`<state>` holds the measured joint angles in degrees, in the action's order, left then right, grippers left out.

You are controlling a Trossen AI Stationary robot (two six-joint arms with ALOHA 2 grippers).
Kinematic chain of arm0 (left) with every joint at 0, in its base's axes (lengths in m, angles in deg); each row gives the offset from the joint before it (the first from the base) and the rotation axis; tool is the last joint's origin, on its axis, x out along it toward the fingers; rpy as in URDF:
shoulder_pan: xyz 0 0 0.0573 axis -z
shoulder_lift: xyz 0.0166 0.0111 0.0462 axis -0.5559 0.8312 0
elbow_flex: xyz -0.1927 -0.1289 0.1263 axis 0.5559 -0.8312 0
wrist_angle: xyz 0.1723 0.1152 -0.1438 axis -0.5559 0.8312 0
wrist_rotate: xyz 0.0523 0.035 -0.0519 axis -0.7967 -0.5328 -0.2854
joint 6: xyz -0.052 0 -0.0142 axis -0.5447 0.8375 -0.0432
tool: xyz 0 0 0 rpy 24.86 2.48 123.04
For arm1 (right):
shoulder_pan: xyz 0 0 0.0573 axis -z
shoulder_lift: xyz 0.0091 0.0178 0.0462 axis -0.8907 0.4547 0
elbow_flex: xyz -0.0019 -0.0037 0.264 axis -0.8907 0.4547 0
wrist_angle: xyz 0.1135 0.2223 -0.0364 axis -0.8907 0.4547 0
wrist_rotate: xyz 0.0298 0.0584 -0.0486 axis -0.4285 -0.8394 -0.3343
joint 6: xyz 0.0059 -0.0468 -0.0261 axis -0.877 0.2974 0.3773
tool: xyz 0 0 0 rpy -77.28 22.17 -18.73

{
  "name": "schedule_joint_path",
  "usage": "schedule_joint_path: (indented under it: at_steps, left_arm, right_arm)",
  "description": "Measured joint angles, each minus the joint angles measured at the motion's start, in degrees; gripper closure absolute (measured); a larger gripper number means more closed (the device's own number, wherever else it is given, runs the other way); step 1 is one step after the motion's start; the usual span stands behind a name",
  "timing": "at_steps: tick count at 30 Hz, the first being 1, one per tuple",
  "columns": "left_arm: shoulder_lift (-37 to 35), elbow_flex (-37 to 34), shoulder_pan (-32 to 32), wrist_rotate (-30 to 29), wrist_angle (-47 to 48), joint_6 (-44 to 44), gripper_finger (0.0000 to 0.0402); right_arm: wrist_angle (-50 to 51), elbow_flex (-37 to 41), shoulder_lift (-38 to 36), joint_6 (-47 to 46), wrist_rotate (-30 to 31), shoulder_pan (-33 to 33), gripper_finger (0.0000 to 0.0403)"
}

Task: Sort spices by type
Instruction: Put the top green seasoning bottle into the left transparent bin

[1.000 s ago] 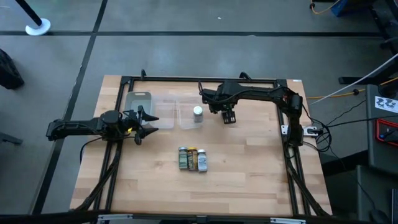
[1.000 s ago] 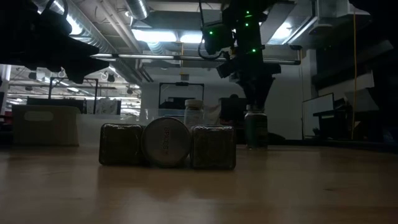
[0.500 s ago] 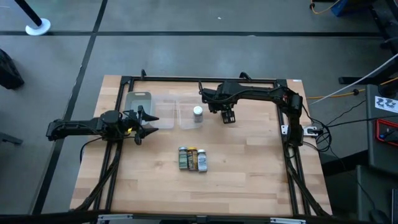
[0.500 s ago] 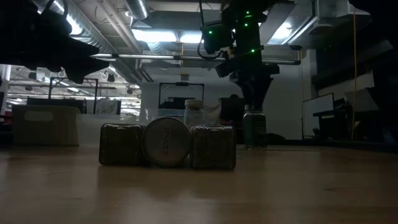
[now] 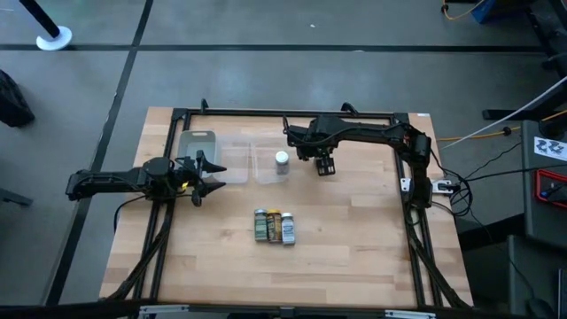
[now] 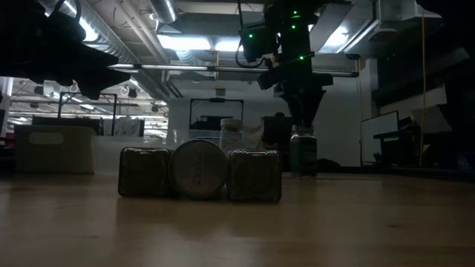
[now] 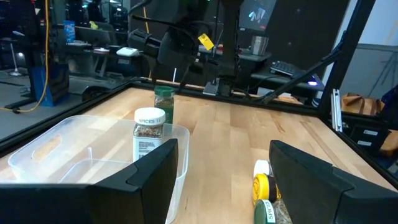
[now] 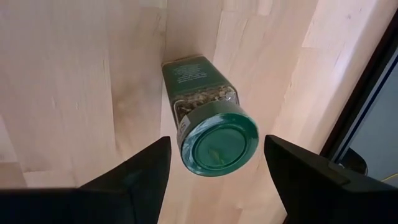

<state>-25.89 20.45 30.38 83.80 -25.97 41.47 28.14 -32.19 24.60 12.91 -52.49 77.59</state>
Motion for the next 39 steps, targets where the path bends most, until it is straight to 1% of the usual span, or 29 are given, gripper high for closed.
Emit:
schedule_joint_path:
  at_steps: [13, 18, 24, 31, 39]
  left_arm:
    - [0.0, 0.0, -0.01, 0.0, 0.0, 0.0, 0.0164]
    - [0.0, 0.0, 0.0, 0.0, 0.0, 0.0, 0.0164]
    - [0.0, 0.0, -0.02, 0.0, 0.0, 0.0, 0.0164]
    - [0.0, 0.0, -0.02, 0.0, 0.0, 0.0, 0.0164]
    - [0.0, 0.0, -0.01, 0.0, 0.0, 0.0, 0.0164]
  right_arm:
    - [-1.73, -0.21, 0.0, -0.03, -0.08, 0.14, 0.0144]
    - [-1.62, 0.3, 0.0, -0.06, -3.09, 1.26, 0.0144]
    - [-1.75, 0.82, 0.0, -0.07, -3.17, 2.4, 0.0144]
    - [-1.95, 0.82, 0.0, -0.07, -6.25, 2.67, 0.0144]
    - [-1.94, 0.84, 0.32, -0.07, -6.63, 2.67, 0.0144]
